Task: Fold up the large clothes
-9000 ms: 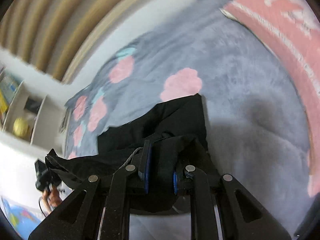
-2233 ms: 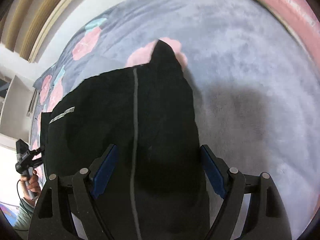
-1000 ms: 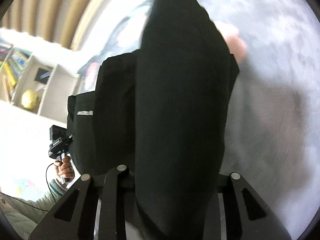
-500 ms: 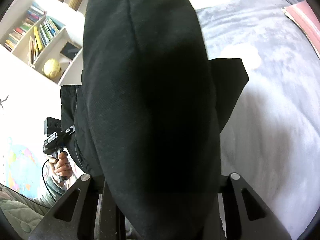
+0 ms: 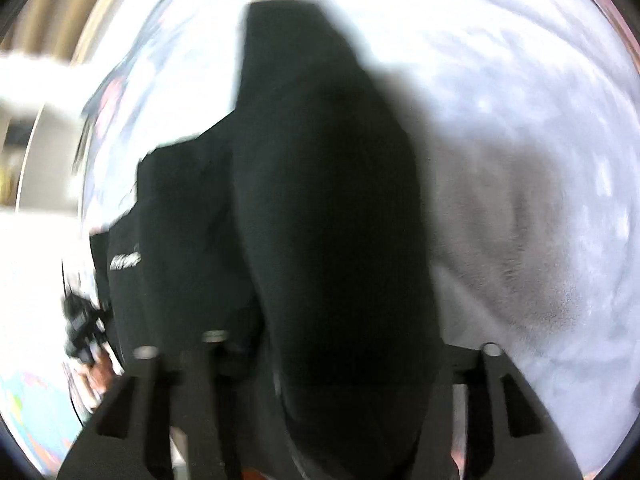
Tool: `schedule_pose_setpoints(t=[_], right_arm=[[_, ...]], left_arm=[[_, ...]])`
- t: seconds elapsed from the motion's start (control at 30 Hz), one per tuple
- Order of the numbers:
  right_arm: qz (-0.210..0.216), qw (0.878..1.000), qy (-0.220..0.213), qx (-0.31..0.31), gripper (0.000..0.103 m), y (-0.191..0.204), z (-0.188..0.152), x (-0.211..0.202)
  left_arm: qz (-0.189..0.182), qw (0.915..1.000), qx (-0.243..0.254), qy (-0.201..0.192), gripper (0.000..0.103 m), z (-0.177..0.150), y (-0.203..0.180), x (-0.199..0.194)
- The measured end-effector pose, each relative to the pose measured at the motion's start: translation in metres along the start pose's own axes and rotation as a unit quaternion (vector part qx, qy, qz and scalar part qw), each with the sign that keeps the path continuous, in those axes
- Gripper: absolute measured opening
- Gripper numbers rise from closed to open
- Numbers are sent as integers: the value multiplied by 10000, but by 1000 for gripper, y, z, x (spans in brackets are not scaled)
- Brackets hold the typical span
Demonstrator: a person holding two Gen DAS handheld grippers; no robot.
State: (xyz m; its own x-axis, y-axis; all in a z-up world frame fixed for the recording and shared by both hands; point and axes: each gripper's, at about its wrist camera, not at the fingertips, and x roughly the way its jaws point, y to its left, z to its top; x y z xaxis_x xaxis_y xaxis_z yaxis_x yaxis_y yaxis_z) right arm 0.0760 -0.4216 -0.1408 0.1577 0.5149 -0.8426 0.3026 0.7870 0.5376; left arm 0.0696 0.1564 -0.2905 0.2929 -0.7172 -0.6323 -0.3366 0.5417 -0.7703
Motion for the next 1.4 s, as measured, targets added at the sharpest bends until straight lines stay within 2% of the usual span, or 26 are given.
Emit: schedule_pose_setpoints(t=[0.03,0.07,0.1,0.13,0.17,0.23,0.3,0.37,0.4,0.43,0.5,0.57,0.63,0.7,0.73,0.8,0.83,0.87,0.9,1.03,1.13,1.2,1.23,1.27,1.33,1.4], right_arm=[[64,9997,-19,227,69,-11,1,4],[204,9988,-24,445,73,-21,1,8],[353,9971,-27,668,74,-32,-3,10],[508,9951,-19,847,74,-42,-7,11],[620,9936,-6,940,74,-48,-11,9],[615,9934,-48,969,74,-51,-19,-3],[247,9968,-212,728,76,-45,-19,-24],[-474,9973,-506,246,80,-19,-27,-56],[-777,9946,-694,-25,80,-10,-30,-72],[-940,9919,-826,-231,80,-3,-27,-82],[-1088,9858,-1044,-738,82,34,-37,-96],[-956,9835,-1112,-1061,83,68,-48,-93],[-799,9829,-972,-1342,83,114,-64,-70],[-895,9775,-755,-1752,83,140,-77,-40],[-1055,9739,-672,-1894,83,145,-84,-25],[-1408,9654,-424,-2155,83,140,-95,9],[-1511,9631,-306,-2207,84,141,-99,22],[-1638,9604,-240,-2241,86,140,-103,35],[-1724,9587,-273,-2247,86,138,-106,45],[-1653,9613,-364,-2173,85,138,-110,37],[-1591,9652,-383,-2040,83,141,-114,21],[-1446,9663,-490,-2070,83,145,-123,8],[-1427,9651,-565,-2121,83,145,-129,2],[-1496,9629,-582,-2170,83,143,-134,1],[-1788,9575,-396,-2229,84,135,-139,19],[-1786,9580,-410,-2207,86,128,-138,31]], left_arm=[[-380,9983,-409,169,66,5,20,5],[-833,9924,-852,311,66,9,40,8],[-990,9895,-997,325,65,12,46,5],[-990,9893,-1019,319,66,13,47,0],[-831,9919,-920,268,66,14,42,-8],[-252,9989,-402,36,65,15,24,-33],[446,9985,198,-255,65,12,1,-62],[1234,9867,895,-568,65,4,-30,-88],[1535,9782,1208,-700,64,0,-44,-97],[1816,9663,1629,-825,64,-10,-65,-104],[1911,9559,2059,-859,64,-23,-95,-108],[1660,9519,2464,-753,64,-44,-117,-97],[1545,9429,2895,-581,64,-70,-143,-63],[1732,9274,3290,-412,64,-95,-159,-25],[1937,9158,3504,-310,64,-107,-163,-1],[2399,8984,3678,17,64,-124,-157,36],[2780,8868,3687,188,65,-129,-147,60],[2947,8812,3690,206,66,-130,-138,71],[2984,8810,3666,187,67,-129,-132,76],[2680,9017,3391,154,67,-118,-129,60],[2533,9076,3349,8,67,-122,-135,38],[2292,9118,3407,-62,67,-131,-138,22],[2224,9109,3473,-85,67,-138,-139,17],[2306,9082,3493,-33,67,-141,-139,20],[2729,8976,3447,310,67,-139,-120,37],[2763,8973,3430,282,69,-138,-115,49]])
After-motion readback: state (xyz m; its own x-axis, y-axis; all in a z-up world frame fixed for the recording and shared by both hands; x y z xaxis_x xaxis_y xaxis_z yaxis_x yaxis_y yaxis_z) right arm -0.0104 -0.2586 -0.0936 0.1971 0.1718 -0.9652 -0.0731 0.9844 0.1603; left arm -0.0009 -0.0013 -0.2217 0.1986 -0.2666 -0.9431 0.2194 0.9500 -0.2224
